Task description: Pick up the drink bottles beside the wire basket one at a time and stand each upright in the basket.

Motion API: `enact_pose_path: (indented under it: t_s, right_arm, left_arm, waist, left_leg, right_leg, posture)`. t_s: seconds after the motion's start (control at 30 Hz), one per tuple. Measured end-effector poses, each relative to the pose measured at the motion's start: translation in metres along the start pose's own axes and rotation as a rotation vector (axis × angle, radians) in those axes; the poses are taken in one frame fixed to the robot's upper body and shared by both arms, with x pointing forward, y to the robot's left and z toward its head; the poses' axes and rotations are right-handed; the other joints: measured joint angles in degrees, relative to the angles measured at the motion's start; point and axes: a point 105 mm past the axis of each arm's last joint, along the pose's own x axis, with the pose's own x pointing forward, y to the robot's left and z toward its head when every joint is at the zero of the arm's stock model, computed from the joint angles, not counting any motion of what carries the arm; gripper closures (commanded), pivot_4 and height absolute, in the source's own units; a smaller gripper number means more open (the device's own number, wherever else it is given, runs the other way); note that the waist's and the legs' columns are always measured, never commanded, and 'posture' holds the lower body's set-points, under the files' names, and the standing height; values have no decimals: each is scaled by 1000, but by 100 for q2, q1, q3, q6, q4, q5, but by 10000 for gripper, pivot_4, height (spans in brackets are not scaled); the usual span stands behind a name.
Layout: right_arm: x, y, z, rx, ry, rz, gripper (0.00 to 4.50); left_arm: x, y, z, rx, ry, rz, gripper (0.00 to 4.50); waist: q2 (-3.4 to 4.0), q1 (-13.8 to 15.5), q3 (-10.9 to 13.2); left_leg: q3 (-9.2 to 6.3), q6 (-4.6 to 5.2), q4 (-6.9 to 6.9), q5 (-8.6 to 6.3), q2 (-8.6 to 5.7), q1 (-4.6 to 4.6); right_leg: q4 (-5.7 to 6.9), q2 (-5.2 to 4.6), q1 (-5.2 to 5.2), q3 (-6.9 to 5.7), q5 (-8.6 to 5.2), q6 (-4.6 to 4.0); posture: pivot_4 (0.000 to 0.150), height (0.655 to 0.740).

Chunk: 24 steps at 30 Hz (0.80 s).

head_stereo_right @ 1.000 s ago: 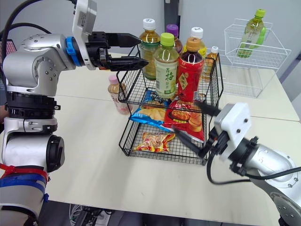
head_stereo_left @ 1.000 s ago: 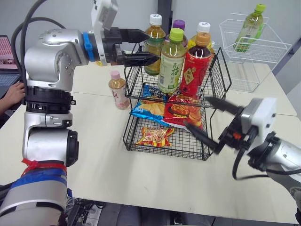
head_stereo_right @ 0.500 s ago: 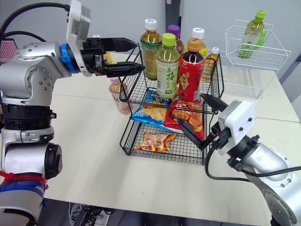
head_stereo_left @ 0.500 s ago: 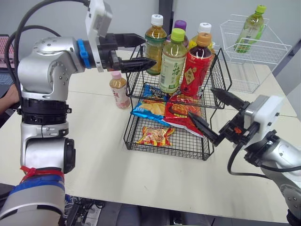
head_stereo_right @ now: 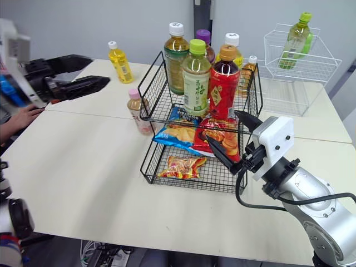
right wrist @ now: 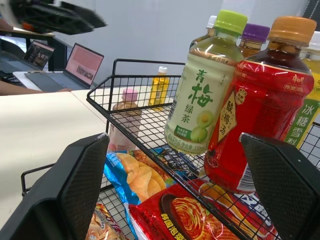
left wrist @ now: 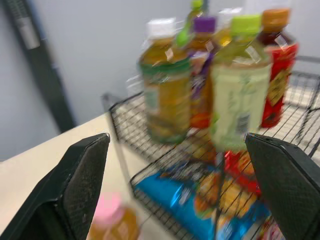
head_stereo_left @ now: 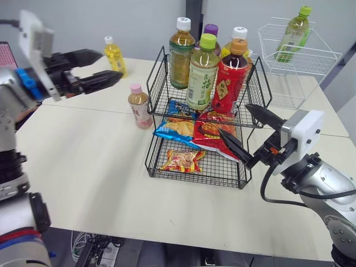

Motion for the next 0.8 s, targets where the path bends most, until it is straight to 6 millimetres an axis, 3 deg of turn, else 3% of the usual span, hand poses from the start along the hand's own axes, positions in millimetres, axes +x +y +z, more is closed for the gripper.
enact_pose_path:
  t_s: [0.2, 0.33, 0.47, 0.6, 0.8]
  right_arm:
    - [4, 0, 3, -8, -3, 33, 0]
    - [4, 2, 1, 1, 17, 58, 0]
    - [4, 4, -1, 0, 37, 77, 0]
    - [3, 10, -2, 11, 59, 108, 0]
    - [-1, 21, 0, 29, 84, 172, 0]
  left_arm:
    - [-37, 26, -46, -62, 82, 135, 97]
    - [-37, 27, -70, -85, 99, 151, 97]
    - [-15, 27, -74, -102, 36, 152, 97]
    - [22, 28, -67, -111, -48, 153, 97]
    - [54, 28, -70, -115, -61, 149, 97]
  waist:
    - [-4, 57, -3]
    - [-9, 87, -5]
    - [-10, 113, -6]
    - [-12, 136, -7]
    - [-12, 78, -7]
  left_leg:
    - [7, 1, 0, -1, -2, -5]
    - [6, 2, 1, -1, 0, -13]
    - [6, 2, 1, -1, -1, -15]
    - [5, 2, 3, -1, -2, -19]
    - [5, 2, 3, -1, -2, -20]
  right_leg:
    - [-4, -4, 1, -7, 0, -5]
    - [-5, -5, 0, -10, -3, -13]
    - [-4, -3, 0, -9, -3, -14]
    - [-5, -1, -1, -9, 13, -39]
    - [-6, 1, -2, -11, 13, -40]
  posture:
    - [1500, 7148]
    - [1500, 7148]
    - [1500, 7148]
    - [1500, 7148]
    - [1500, 7148]
